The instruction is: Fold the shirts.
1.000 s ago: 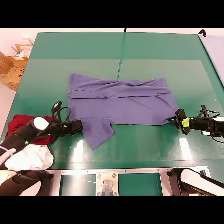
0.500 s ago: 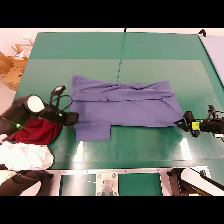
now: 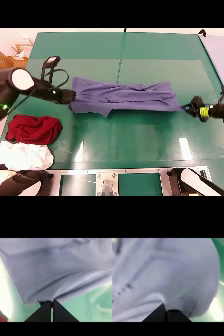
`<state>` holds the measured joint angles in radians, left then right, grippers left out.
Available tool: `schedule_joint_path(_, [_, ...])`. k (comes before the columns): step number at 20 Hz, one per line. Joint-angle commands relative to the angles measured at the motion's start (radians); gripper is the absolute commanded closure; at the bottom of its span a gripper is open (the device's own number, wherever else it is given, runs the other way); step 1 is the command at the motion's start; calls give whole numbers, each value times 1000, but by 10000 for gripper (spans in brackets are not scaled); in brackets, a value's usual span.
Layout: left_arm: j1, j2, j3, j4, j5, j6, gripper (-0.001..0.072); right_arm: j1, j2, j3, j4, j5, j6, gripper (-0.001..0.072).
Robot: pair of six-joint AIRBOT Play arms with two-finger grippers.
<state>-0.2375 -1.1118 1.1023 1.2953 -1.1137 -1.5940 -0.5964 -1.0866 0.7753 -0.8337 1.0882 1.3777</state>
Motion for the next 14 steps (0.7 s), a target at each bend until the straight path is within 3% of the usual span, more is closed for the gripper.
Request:
schedule_joint_path(1, [0, -95, 101, 76, 73, 2, 687, 106, -98, 166, 44, -74, 20, 699])
schedule_joint_path(9, [0, -460, 352, 110, 186, 26, 686, 283, -575, 581, 49, -119, 36, 696])
schedule_joint_path(11, [0, -546, 382, 108, 283, 20, 684, 296, -687, 663, 75, -132, 35, 595])
schedule_joint_path(12, [0, -572, 396, 106, 327, 18, 646, 295, -740, 710, 92, -131, 35, 462])
schedule_joint_path(13, [1, -584, 411, 114, 369, 3, 294, 285, -776, 761, 92, -117, 35, 357])
schedule_joint_path(14, [11, -582, 428, 119, 396, -22, 100, 264, -793, 806, 90, -87, 31, 349])
